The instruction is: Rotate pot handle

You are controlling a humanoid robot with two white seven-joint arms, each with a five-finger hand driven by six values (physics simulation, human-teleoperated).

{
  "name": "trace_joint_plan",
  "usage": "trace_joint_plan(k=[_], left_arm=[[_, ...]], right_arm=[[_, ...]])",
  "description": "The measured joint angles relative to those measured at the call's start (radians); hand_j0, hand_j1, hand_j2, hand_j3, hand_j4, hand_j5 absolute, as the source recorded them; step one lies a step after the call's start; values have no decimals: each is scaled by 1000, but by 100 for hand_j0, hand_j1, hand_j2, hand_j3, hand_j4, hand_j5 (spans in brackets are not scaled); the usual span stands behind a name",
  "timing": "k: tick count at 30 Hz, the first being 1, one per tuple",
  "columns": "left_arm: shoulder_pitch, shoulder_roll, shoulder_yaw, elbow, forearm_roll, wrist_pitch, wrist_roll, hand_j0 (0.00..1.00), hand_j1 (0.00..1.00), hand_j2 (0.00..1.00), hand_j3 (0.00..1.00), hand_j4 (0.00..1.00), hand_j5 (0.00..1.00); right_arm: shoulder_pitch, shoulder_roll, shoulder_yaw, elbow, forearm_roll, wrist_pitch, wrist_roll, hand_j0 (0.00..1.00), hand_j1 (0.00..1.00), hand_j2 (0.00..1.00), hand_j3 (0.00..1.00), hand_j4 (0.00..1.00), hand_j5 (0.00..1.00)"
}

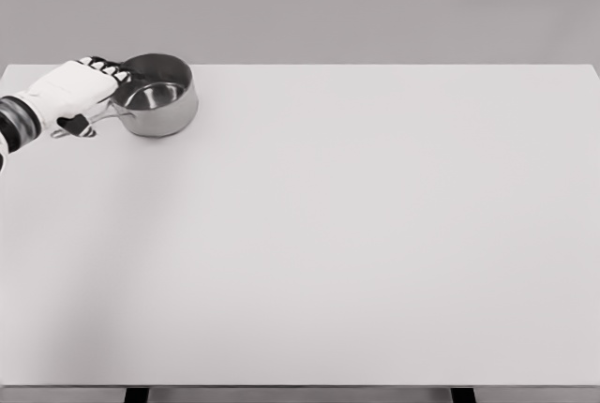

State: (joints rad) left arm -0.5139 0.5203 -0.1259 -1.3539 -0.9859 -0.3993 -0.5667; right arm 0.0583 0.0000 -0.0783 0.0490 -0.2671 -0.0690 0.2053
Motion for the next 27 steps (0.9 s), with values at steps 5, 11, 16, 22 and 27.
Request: trace_joint_plan(k=[5,11,16,22,27], left_arm=[[-2,0,7,13,-1,31,0,100,100,100,100,100,100],[-3,1,14,35,-1,66,1,100,100,100,100,100,100],[-9,1,25,55,-4,86,1,100,100,100,100,100,100],[-14,3,33,91,-5,103,3,100,100,100,100,100,100],[-23,5,36,116,-5,126,3,100,100,100,100,100,100]], right_arm=[[0,0,0,0,0,0,0,100,100,100,100,100,100],[0,0,0,0,0,0,0,100,100,100,100,100,100],[0,0,0,0,0,0,0,100,100,100,100,100,100],[0,0,0,0,0,0,0,100,100,100,100,100,100],[0,0,0,0,0,0,0,100,100,100,100,100,100]])
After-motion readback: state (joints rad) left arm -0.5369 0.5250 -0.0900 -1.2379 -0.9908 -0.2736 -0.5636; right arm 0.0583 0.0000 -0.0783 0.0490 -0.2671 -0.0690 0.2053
